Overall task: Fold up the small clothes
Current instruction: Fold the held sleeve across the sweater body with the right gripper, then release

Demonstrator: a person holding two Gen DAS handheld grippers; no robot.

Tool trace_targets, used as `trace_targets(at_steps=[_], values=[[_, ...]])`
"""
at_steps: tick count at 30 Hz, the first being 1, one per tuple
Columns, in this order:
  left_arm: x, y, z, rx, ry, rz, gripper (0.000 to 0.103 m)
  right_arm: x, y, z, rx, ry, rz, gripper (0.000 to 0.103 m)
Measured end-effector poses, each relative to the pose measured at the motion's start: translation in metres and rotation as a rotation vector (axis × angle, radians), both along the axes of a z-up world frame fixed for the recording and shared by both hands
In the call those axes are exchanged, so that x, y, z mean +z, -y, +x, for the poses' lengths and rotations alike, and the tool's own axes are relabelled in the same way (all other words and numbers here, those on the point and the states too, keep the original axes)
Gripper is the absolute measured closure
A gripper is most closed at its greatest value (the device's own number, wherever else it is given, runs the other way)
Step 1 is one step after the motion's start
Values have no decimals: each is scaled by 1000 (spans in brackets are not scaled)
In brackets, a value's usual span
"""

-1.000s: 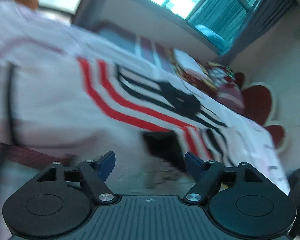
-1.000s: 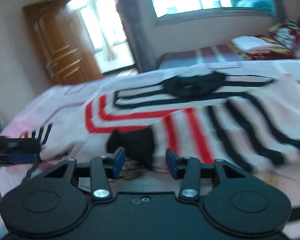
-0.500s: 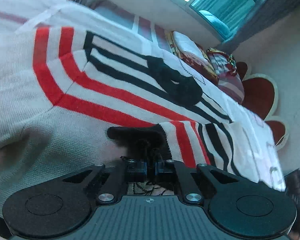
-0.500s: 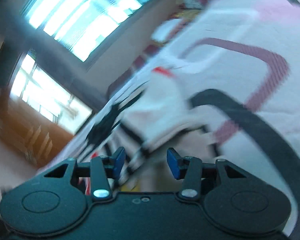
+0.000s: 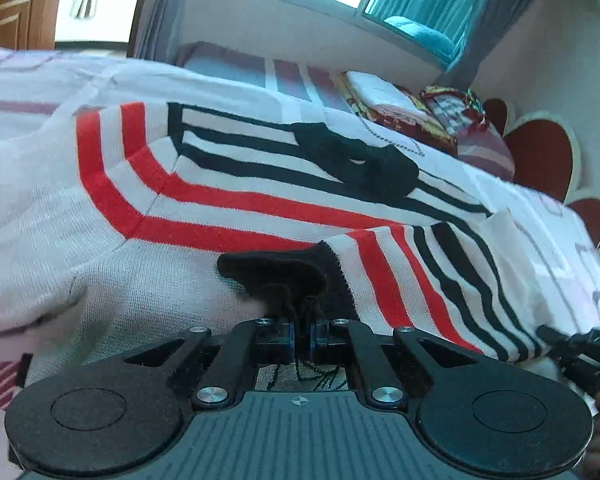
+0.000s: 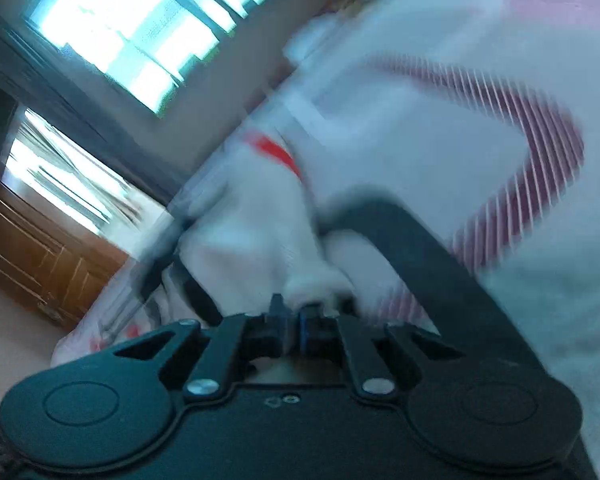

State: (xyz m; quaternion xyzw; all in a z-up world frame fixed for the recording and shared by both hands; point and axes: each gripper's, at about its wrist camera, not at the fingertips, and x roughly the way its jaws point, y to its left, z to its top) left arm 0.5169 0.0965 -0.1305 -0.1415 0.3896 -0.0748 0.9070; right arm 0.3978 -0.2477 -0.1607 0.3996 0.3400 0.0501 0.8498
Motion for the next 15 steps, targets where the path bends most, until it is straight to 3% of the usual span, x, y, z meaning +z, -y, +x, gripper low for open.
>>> trace_targets(at_steps=[2,3,4,5,6,8,11,13,15], values=[[3,2,-3,-8,12,23,96,5,5,1,34,-8,13,89],[6,0,-7,-7,19,30,91,10,7,-1,63,-2,5,84],[10,-2,-13,11,28,48,74,15,9,-6,90,15,-12,74],[15,-6,-19,46,47,84,66,23,13,-13,103,41,-52,65],[22,-9,-28,79,85,123,59,32,17,-20,103,67,-111,64],[31,-8,-34,86,125,144,60,45,24,-26,95,102,-180,76],[40,19,-27,23,176,153,59,59,16,-7,131,172,-269,79],[32,37,-19,-19,152,185,59,54,0,10,181,172,-311,80],[9,45,-9,-48,75,230,59,35,-21,25,267,83,-438,90]])
